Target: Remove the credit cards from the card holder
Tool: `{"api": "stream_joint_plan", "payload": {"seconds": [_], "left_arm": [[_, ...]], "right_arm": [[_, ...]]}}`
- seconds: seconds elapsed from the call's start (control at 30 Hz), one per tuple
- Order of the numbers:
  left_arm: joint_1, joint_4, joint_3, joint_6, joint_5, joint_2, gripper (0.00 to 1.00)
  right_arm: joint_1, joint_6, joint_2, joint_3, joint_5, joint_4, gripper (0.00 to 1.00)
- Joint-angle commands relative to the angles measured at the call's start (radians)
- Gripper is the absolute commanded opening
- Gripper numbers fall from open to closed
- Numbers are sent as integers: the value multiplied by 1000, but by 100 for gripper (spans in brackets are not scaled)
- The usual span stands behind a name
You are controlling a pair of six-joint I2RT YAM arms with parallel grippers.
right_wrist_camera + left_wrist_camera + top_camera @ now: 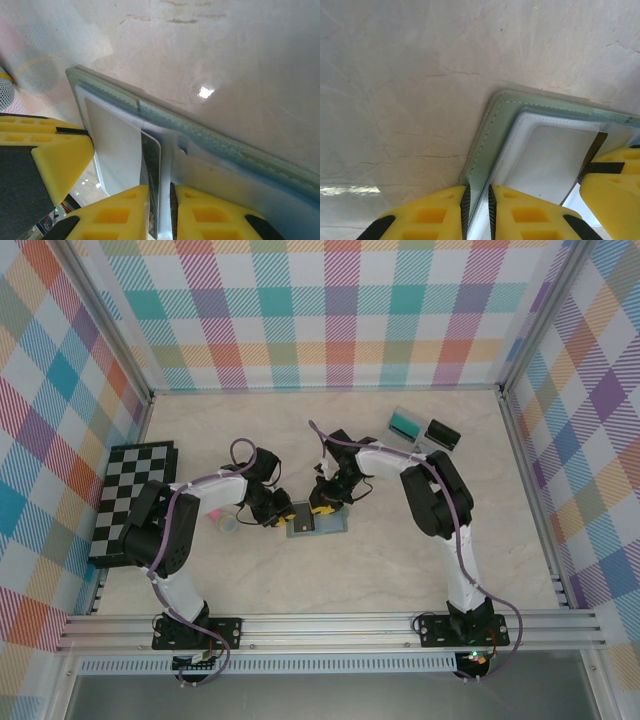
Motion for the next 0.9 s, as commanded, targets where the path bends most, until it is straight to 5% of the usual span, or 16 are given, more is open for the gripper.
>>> {"api": "stream_joint_plan", "payload": {"seconds": [0.0, 0.43, 0.87], "left_arm": [[-21, -21, -21, -3, -7, 43, 20], [-22, -20, -25, -2, -4, 40, 19], [-21, -81, -7, 27, -62, 13, 19]], "right_arm": [[7, -4, 40, 29, -27, -26, 18], [7, -41, 63, 65, -58, -53, 8], [-28, -89, -47, 2, 47, -111, 0]]}}
